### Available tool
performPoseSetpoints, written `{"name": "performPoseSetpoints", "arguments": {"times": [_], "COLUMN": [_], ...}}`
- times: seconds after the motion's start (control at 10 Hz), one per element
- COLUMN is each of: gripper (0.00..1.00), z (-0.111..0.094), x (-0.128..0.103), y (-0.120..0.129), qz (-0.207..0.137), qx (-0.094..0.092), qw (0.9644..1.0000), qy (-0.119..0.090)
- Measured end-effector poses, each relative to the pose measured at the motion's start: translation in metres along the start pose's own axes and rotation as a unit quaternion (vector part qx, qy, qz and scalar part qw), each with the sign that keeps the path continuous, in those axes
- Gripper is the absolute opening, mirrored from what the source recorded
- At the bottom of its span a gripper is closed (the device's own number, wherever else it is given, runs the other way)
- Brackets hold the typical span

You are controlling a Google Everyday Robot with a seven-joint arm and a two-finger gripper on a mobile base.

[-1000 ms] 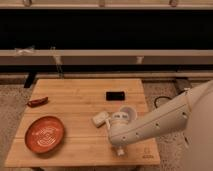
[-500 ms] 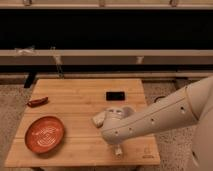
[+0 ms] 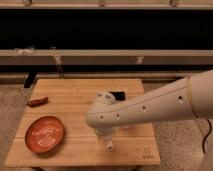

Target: Stand the bottle upright

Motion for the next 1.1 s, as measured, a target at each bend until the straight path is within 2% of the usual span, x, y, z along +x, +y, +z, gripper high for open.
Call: {"name": "performPoseSetpoints", "arguments": {"times": [0.3,0.5,1.0,1.1], "gripper": [0.00,0.00,0.00,0.00], "z": [0.002,0.008,0.030,0.034], "x": [0.043,0.065,0.138,0.152], "y": [0.014,0.018,-0.016,-0.015], "qz": [0.043,0.068,0.089,0.097], "qx": [-0.008,-0.015,-0.030,-0.032], "qw": [0.9989,0.9974,0.9955,0.9946], "qy": [-0.018,-0.020,-0.015,-0.017]}}
